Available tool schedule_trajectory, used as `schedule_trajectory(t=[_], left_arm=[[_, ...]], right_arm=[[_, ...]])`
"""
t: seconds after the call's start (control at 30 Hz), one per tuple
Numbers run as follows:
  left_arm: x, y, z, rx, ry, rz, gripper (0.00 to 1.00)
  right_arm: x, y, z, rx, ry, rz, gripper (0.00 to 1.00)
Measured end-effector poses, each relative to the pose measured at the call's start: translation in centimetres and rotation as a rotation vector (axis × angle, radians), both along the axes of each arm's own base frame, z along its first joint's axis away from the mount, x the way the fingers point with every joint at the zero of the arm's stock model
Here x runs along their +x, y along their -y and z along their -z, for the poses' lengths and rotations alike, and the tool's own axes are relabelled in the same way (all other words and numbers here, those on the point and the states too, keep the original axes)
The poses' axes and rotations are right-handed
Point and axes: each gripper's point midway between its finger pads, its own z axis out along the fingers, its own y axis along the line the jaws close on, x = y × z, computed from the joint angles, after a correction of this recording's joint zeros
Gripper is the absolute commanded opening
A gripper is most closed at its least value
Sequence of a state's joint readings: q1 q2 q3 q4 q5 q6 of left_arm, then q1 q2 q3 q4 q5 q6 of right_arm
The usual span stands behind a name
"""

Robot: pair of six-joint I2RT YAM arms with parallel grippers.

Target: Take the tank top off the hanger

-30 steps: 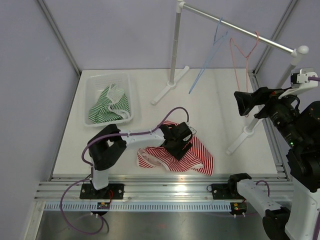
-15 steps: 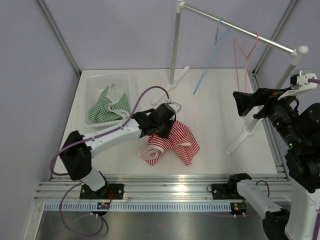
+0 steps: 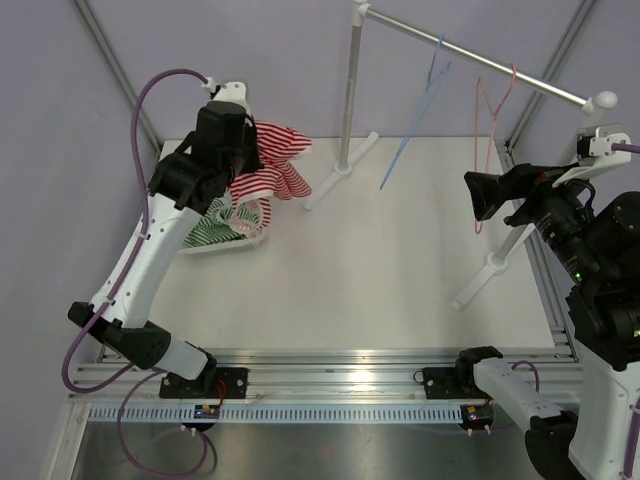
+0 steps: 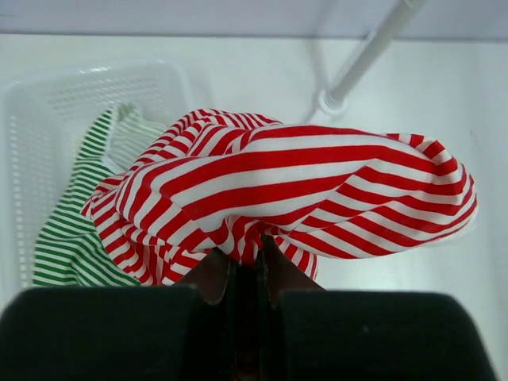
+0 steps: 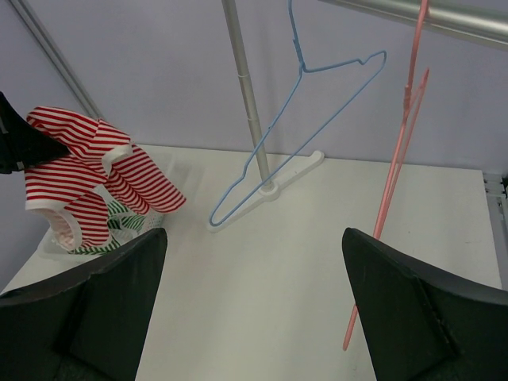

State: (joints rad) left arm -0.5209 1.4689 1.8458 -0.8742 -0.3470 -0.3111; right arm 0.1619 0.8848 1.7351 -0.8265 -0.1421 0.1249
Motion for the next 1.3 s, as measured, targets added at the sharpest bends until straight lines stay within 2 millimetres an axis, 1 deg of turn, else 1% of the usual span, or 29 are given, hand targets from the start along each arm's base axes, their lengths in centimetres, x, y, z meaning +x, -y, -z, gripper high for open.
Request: schedule_trajectory(t=[0.07,0.13,0.17,0.2,0.3,0.33,0.4,0.43,0.47,0.57,0.67,0.7,0.73,0.8,0.83,0.87,0.9,0.97,1.0,1.03,1.1,1.13,1.17,1.2,1.23,1.3], left_arm=[[0.9,-1.9,-1.1,-0.009,0.017,-0.054,0.00],[1.8,-3.7,-1.3,-0.013,0.021,-0.106,0.00],[2.1,-4.1,-1.2,-0.015,0.018,-0.117,0.00],[2.6,-5.1,-1.0,-0.017,0.012,-0.145,0.00],[4.3,-7.7,0.6,-0.030,-0.031,-0.214,0.00],[5.1,-8.8,1.6,-0.039,-0.057,-0.241,0.00],[6.0,-10.1,3.5,-0.054,-0.102,-0.275,0.00],[6.6,-11.1,5.1,-0.064,-0.137,-0.303,0.00],[6.8,-11.7,6.2,-0.067,-0.164,-0.320,0.00],[7.9,-13.5,10.8,-0.069,-0.267,-0.388,0.00],[9.2,-14.7,15.2,-0.034,-0.358,-0.446,0.00],[9.8,-15.2,16.9,-0.004,-0.397,-0.478,0.00],[10.3,-15.5,18.1,0.014,-0.421,-0.496,0.00],[11.9,-16.0,21.2,0.056,-0.486,-0.530,0.00],[12.8,-16.1,22.7,0.067,-0.509,-0.537,0.00],[13.4,-16.2,24.3,0.075,-0.540,-0.541,0.00],[13.6,-16.2,25.6,0.080,-0.573,-0.541,0.02],[14.0,-16.4,28.5,0.079,-0.641,-0.542,0.28],[13.8,-16.5,29.5,0.075,-0.671,-0.540,0.50],[13.4,-16.7,30.5,0.068,-0.710,-0.540,0.55],[13.0,-16.7,30.5,0.058,-0.729,-0.536,0.68],[12.8,-16.7,30.0,0.051,-0.727,-0.537,0.73],[12.7,-16.7,29.3,0.044,-0.720,-0.537,0.85],[12.6,-16.8,28.5,0.041,-0.712,-0.533,0.91],[12.4,-16.8,27.1,0.031,-0.692,-0.535,0.99],[12.3,-16.9,23.5,0.013,-0.628,-0.532,0.99]], right_arm=[[0.6,-0.1,-0.2,-0.006,-0.001,-0.003,0.99],[1.1,-0.3,-0.4,-0.012,-0.002,-0.008,0.99],[1.5,-0.4,-0.5,-0.017,0.000,-0.010,0.99],[1.9,-0.5,-0.7,-0.018,0.002,-0.015,0.99],[2.7,-1.0,-0.7,-0.018,-0.003,-0.039,0.99],[2.8,-1.2,-0.6,-0.017,-0.005,-0.047,0.99],[3.0,-1.6,-0.6,-0.014,-0.008,-0.064,0.99],[3.0,-1.7,-0.6,-0.009,-0.010,-0.073,0.99],[3.0,-2.0,-0.6,-0.004,-0.011,-0.085,1.00],[3.0,-2.5,-0.7,0.011,-0.011,-0.112,0.99],[3.1,-2.9,-0.7,0.024,-0.012,-0.133,0.99],[3.1,-3.0,-0.6,0.029,-0.016,-0.139,1.00],[3.1,-3.1,-0.5,0.033,-0.019,-0.143,0.99],[3.0,-3.4,-0.4,0.041,-0.023,-0.157,0.99],[3.1,-3.5,-0.4,0.046,-0.025,-0.162,0.99],[3.1,-3.6,-0.3,0.048,-0.028,-0.166,0.99],[3.1,-3.6,-0.3,0.050,-0.028,-0.168,1.00],[3.2,-3.6,-0.2,0.054,-0.032,-0.169,0.99],[3.2,-3.6,-0.2,0.055,-0.032,-0.168,0.99],[3.2,-3.6,-0.2,0.056,-0.034,-0.168,0.99],[3.4,-3.3,0.2,0.059,-0.051,-0.147,0.99],[3.4,-3.1,0.6,0.059,-0.066,-0.132,1.00],[3.6,-2.9,1.0,0.061,-0.082,-0.114,0.99],[3.6,-2.6,1.3,0.061,-0.097,-0.097,1.00],[3.8,-2.3,1.8,0.062,-0.113,-0.079,1.00],[3.9,-1.9,2.7,0.064,-0.148,-0.047,0.99]])
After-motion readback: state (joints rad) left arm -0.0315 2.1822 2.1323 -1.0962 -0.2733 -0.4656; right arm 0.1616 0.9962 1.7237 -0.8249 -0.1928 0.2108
